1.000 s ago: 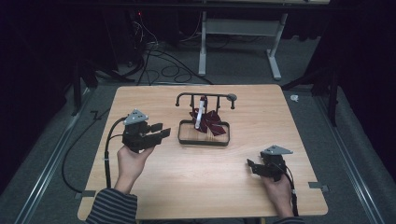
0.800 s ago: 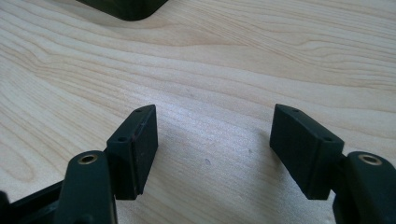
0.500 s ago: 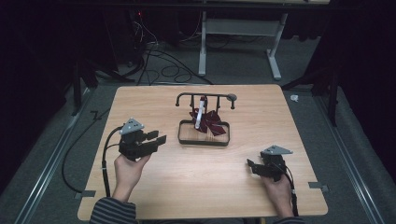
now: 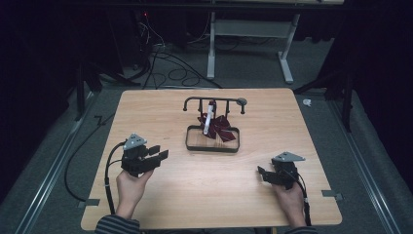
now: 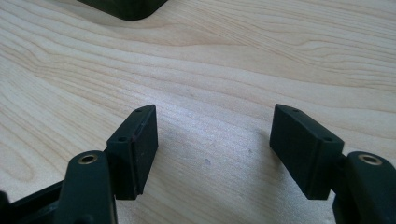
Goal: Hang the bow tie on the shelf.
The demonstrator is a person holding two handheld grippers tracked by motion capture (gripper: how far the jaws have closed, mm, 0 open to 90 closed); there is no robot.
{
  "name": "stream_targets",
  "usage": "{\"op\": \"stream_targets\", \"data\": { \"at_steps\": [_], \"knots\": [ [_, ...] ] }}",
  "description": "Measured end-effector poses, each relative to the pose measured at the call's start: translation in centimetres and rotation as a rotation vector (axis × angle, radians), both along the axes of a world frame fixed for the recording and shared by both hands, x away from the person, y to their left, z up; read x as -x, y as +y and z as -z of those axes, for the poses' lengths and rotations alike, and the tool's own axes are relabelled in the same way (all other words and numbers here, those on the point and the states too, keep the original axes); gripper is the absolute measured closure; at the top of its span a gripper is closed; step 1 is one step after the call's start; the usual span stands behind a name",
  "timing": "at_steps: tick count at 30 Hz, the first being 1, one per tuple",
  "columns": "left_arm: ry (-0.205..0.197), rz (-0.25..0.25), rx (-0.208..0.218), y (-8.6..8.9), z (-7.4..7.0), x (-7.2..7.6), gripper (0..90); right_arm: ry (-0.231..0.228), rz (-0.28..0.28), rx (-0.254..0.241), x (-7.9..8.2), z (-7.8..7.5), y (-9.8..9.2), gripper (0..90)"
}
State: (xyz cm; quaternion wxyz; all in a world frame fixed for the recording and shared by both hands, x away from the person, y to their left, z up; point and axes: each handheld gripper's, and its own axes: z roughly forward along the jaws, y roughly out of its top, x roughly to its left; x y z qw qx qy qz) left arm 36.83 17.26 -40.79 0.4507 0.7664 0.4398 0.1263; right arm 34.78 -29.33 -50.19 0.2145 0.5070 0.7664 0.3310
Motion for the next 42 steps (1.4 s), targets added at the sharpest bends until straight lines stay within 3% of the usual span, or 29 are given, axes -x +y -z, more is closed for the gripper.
{"op": "stream_targets", "data": {
  "at_steps": [21, 32, 38, 42],
  "knots": [
    [0.036, -0.055, -0.065, 0.5, 4.2, 0.9, 56.2, -0.002, -0.001, 0.006, 0.0, 0.0, 0.0, 33.7],
    [0.041, -0.077, -0.143, 0.0, 7.0, 0.9, 51.6, -0.001, -0.001, 0.007, 0.0, 0.0, 0.1, 33.7],
    [0.015, -0.1, -0.192, -0.3, 8.5, 1.1, 50.8, -0.002, 0.0, 0.009, 0.0, 0.0, 0.1, 33.7],
    [0.019, -0.111, -0.22, -0.4, 9.5, 1.1, 50.3, -0.003, 0.0, 0.011, 0.0, 0.0, 0.1, 33.8]
  ]
}}
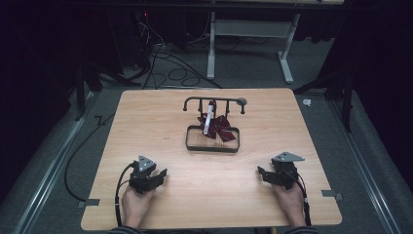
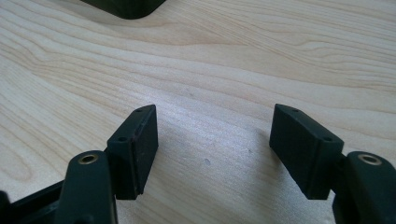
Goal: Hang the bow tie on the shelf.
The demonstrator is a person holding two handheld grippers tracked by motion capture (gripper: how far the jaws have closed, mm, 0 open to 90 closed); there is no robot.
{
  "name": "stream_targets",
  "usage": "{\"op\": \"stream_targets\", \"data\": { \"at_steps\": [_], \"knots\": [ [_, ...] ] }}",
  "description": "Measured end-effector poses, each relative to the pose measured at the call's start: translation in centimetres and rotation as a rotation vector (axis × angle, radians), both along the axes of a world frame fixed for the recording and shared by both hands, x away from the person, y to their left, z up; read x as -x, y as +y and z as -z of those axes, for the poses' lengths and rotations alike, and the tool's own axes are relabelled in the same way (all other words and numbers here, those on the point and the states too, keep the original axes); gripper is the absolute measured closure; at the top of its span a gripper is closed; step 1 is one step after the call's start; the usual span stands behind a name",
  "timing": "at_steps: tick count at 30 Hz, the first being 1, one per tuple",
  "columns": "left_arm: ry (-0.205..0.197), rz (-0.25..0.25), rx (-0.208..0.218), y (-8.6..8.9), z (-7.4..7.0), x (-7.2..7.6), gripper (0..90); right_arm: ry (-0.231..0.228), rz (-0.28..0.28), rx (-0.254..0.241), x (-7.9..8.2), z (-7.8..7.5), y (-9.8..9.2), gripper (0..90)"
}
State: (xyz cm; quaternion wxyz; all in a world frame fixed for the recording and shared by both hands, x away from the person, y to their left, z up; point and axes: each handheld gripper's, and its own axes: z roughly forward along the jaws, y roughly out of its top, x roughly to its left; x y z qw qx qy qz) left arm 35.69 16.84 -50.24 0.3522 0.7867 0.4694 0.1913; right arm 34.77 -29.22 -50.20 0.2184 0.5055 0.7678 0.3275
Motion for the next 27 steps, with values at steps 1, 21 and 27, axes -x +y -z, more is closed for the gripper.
{"op": "stream_targets", "data": {
  "at_steps": [1, 21, 27],
  "knots": [
    [-0.015, -0.002, -0.001, -0.03, 0.2, 0.1, 50.2, -0.001, -0.002, 0.002, -0.01, 0.0, -0.01, 33.7],
    [-0.03, -0.029, 0.004, -0.08, 0.48, 0.41, 39.7, -0.002, -0.001, 0.003, 0.0, 0.01, 0.0, 33.7],
    [-0.029, -0.027, 0.008, -0.05, 0.48, 0.4, 39.4, 0.0, -0.001, -0.002, -0.01, 0.0, -0.03, 33.7]
  ]
}}
